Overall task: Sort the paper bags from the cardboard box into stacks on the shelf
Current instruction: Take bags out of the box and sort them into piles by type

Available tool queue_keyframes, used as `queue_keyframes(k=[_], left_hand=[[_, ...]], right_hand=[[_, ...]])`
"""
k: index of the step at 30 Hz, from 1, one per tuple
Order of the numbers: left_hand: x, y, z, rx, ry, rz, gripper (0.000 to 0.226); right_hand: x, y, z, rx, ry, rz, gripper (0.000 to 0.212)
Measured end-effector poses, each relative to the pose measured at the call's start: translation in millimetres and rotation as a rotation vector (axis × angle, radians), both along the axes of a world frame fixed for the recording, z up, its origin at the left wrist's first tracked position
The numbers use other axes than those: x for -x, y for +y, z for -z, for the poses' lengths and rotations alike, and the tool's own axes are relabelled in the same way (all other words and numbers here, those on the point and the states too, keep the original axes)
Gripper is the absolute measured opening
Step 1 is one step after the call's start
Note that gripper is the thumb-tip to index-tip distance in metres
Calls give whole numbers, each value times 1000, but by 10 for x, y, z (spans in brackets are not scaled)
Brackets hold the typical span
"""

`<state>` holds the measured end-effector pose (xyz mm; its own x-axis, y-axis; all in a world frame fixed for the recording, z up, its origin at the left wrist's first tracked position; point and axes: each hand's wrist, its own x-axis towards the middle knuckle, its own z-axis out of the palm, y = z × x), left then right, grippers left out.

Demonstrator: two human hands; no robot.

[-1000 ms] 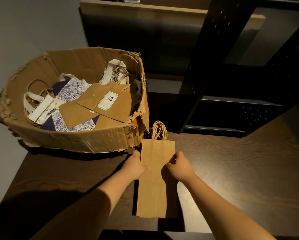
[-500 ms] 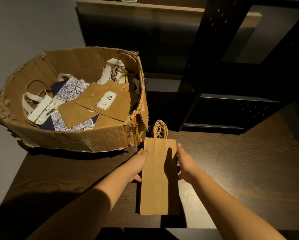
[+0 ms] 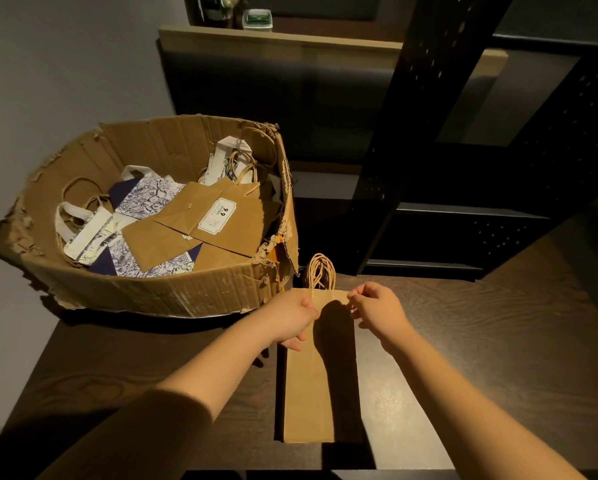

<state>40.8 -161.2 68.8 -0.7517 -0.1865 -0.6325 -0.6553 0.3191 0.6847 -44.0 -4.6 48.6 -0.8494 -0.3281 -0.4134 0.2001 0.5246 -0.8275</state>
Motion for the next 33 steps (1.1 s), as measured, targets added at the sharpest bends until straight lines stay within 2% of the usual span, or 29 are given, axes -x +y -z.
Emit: queue_keyframes(k=[4, 11, 14, 18, 20, 23, 25, 29, 33], left_hand=[[100, -109, -459, -42, 122, 62, 9], [74, -697, -1166, -60, 282, -2, 8], [42, -1087, -1254, -97, 285, -99, 9], [4, -1632, -1205, -320, 250, -379, 10], [-5, -1911, -1114, -281, 201, -437, 14], [-11, -2304, -933, -224, 135, -462, 14], [-15, -2535, -811, -167, 72, -452, 14], [31, -2951, -560, 52, -10, -361, 10], [121, -3163, -338, 323, -35, -220, 19]], right_hand=[[49, -159, -429, 65, 114, -65, 13], [33, -781, -1170, 270, 241, -158, 14], [-13, -1124, -1354, 324, 237, -208, 15], [-24, -1604, -1417, 315, 176, -302, 12], [-16, -1834, -1395, 288, 165, -345, 11], [26, -2154, -1316, 189, 223, -400, 10], [87, -2350, -1220, 28, 295, -492, 11], [187, -2709, -931, -434, 375, -728, 41], [233, -2947, -580, -685, 413, -822, 56]])
